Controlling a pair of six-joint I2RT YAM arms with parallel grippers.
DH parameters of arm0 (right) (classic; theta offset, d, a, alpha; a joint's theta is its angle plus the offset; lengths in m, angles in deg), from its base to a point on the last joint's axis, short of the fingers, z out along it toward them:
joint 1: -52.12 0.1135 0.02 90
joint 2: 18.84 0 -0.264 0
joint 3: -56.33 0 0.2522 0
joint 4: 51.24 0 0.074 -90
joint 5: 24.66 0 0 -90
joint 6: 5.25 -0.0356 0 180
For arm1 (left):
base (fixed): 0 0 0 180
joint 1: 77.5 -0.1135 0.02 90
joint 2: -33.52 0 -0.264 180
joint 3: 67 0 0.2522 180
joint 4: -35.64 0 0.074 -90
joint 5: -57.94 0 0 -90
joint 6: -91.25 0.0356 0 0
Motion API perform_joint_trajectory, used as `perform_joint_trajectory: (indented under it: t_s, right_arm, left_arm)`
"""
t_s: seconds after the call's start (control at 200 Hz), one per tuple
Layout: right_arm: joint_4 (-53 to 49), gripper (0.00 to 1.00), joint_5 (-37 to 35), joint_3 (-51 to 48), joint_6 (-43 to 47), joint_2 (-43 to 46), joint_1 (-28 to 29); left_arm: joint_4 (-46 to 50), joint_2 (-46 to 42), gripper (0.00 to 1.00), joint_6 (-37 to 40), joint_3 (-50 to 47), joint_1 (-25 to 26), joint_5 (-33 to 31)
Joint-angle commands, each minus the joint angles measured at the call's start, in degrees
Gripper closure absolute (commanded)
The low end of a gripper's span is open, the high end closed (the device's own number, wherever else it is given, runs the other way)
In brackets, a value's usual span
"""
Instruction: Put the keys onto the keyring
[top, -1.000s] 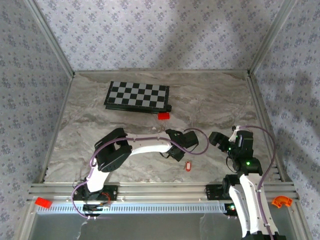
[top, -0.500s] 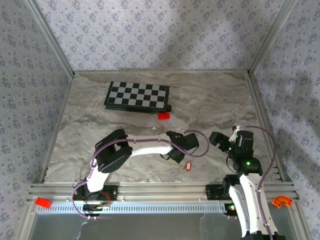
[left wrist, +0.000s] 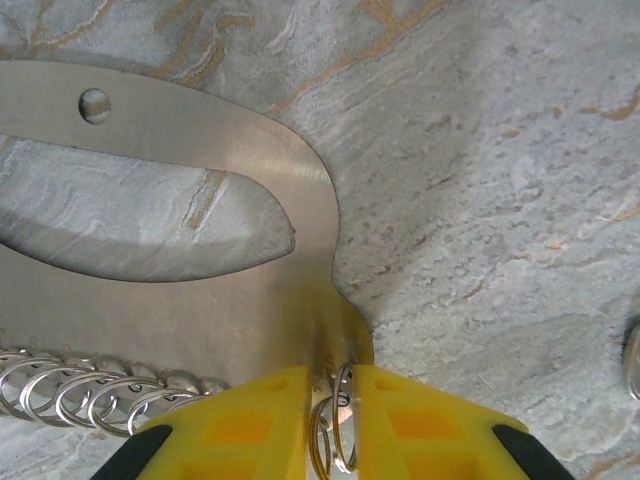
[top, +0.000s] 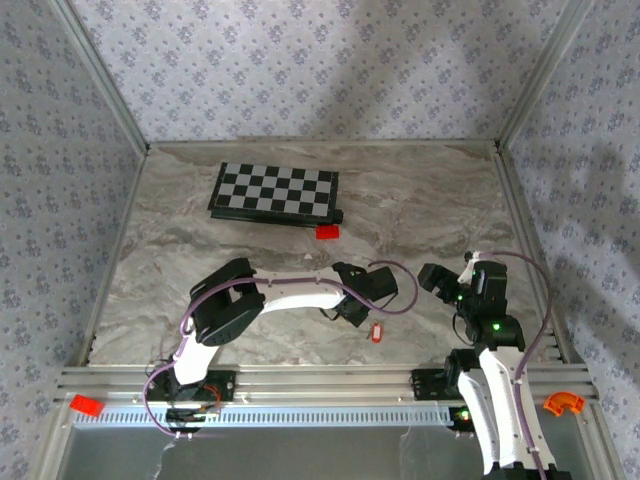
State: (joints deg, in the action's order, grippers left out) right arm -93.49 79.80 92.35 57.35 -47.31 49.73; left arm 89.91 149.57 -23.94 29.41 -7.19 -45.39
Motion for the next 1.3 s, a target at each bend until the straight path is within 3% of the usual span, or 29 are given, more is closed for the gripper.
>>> perform_joint_trajectory:
  t_s: [0.0,0.12,0.285,1.294]
  right_arm:
    - [0.1,0.11,0.7,0.1,1.1,0.8,-0.4]
    - [0.1,0.11,0.7,0.1,1.0,0.8,-0.3]
    - [0.0,0.11,0.7,0.1,1.1,0.9,-0.4]
    - [0.0,0.11,0.3,0.1,0.9,1.1,-0.7]
  left_arm:
    - [1.0,-1.7,0.81,-0.6,0.0,0.5,-0.7]
    - [1.0,-2.3,0.74,-0.6,0.2,0.5,-1.5]
    - [1.6,-3.2,0.74,-0.6,0.6,0.7,-2.4]
    - [1.4,-1.0,0.82,-0.6,2.4,1.9,-0.9]
